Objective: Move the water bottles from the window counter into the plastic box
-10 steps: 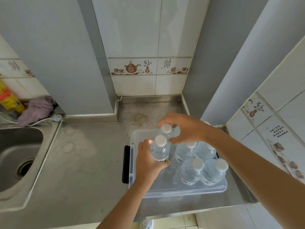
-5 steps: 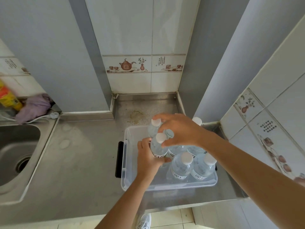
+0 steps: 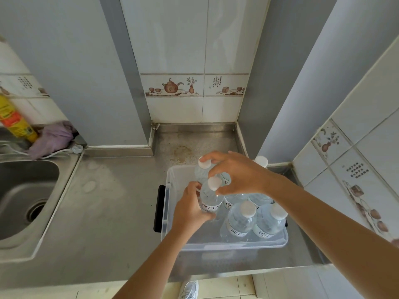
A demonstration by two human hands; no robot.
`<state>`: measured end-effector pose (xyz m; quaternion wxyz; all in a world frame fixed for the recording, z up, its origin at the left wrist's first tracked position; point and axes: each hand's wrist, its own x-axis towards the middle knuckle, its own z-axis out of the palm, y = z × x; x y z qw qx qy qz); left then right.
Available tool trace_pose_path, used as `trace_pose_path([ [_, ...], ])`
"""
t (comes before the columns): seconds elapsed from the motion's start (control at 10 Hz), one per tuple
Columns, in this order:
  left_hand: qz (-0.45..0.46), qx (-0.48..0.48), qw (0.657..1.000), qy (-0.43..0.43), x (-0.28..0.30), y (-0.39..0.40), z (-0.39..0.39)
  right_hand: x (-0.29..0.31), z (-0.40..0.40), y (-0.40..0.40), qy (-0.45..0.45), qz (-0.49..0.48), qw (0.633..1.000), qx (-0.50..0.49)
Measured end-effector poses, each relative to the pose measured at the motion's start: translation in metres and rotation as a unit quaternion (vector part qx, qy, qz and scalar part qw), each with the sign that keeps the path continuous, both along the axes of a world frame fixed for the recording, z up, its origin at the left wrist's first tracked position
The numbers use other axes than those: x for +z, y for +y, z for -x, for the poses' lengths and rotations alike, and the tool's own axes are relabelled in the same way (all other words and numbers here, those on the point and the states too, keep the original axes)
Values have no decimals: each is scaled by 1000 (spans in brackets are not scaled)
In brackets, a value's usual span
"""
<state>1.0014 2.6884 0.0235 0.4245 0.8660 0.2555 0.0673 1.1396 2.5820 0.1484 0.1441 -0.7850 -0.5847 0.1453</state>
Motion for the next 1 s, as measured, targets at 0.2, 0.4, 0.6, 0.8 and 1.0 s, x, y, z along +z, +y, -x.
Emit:
trace_pose_path([
  [0.2,34,-33,999,6,-4,7,-1,0,5,-10,-19,-5,1000,-20],
  [0.4,124,-56,988,-79,21,20,1,-6,9,-35,-107,1,990,-94],
  [0.6,121,-143,980,-66,29,33,-4,-23,9,-68,-131,86,971,-179],
  [0.8,80,-160,981,-69,38,32,-1,-21,16,-69,-147,94,966,-193],
  [1.0,-134,-129,977,-108,67,24,17,-2,33,-78,-168,31,955,-241],
])
